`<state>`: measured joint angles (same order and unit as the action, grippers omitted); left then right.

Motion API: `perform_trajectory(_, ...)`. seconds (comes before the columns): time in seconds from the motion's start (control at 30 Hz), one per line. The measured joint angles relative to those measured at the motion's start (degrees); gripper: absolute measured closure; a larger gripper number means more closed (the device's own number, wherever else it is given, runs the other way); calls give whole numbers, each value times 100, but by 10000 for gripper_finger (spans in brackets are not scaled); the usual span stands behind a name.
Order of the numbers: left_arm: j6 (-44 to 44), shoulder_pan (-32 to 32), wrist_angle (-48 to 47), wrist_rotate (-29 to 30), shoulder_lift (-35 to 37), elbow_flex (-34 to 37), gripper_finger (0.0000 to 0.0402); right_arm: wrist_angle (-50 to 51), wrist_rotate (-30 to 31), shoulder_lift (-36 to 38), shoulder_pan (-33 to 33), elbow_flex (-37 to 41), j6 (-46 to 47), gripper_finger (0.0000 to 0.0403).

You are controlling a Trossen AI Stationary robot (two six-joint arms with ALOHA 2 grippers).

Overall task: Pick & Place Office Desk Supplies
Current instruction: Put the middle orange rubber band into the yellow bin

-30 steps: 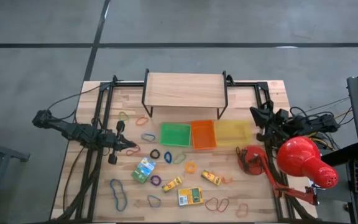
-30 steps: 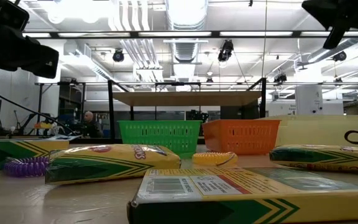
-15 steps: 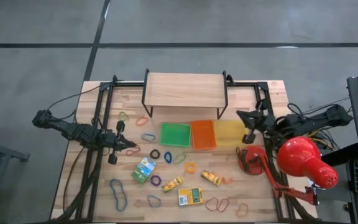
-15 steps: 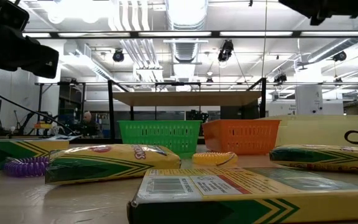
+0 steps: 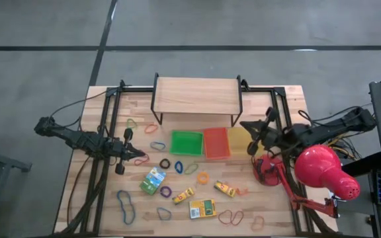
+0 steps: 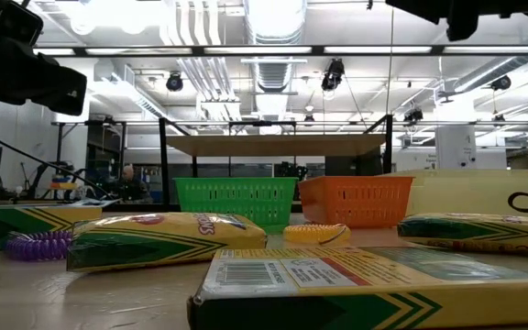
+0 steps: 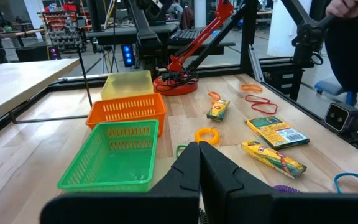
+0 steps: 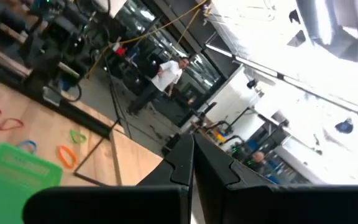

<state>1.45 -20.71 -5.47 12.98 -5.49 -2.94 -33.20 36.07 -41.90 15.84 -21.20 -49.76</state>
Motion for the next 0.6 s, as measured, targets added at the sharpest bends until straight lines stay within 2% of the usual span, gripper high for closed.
perform_trajectory(0.1, -1, 0, 0, -1, 1, 0, 400, -4, 2, -174, -26, -150, 125, 394)
perform_trajectory(0.23, -2, 0, 2, 0, 1, 2, 400, 210, 17, -299, -186, -336, 736, 394)
perform_trajectory(0.47, 1, 0, 0, 1, -1, 1, 400, 2435, 14, -294, -614, -790, 2239, 394)
perform_trajectory(0.6, 1, 0, 0, -1, 1, 1, 400, 3211, 9, -327, -785, -993, 2832, 394)
